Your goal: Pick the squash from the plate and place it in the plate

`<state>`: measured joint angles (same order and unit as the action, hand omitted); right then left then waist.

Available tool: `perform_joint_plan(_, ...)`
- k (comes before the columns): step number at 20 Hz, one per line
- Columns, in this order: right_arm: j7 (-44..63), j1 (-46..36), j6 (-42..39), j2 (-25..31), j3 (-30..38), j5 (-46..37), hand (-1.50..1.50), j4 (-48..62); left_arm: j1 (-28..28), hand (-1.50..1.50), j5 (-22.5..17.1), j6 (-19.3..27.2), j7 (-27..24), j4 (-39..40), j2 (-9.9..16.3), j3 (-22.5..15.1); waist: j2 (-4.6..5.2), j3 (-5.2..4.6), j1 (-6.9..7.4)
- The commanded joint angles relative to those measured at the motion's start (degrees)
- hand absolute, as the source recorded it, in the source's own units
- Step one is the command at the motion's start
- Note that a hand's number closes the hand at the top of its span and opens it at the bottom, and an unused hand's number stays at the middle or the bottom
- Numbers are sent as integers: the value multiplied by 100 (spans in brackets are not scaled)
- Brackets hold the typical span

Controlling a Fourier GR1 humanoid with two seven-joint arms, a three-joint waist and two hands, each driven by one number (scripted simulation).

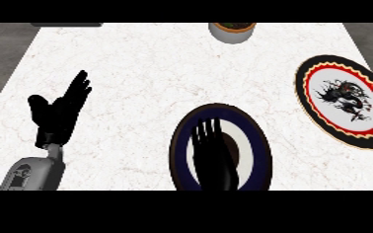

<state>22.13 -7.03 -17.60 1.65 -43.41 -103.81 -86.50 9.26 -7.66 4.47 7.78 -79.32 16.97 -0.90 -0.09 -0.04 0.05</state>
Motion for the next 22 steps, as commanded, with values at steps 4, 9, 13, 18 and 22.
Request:
perform_joint_plan(4, -357, -112, -251, -88, -194, -121, 150, 579, -210, 0, 146, -91, -194, 76, -200, -1, 9, 3, 3)
perform_joint_plan(9, -24, 210, 152, -165, -596, -66, 150, 507, -139, 0, 366, 45, -17, -137, -299, 31, 5, 4, 5)
perform_joint_plan(13, -557, 92, 754, 202, -233, -94, 150, 219, -326, 0, 327, -120, 155, -370, -221, 63, 0, 5, 19)
perform_joint_plan(18, 136, -33, 998, -159, 1629, 1965, 150, -324, 138, 0, 222, -69, 158, -143, -237, 183, 120, 41, -44)
perform_joint_plan(22, 770, -597, 1358, -163, 2857, 3376, 150, -231, 105, 0, 269, -85, 84, -240, -251, 118, 124, 40, 122)
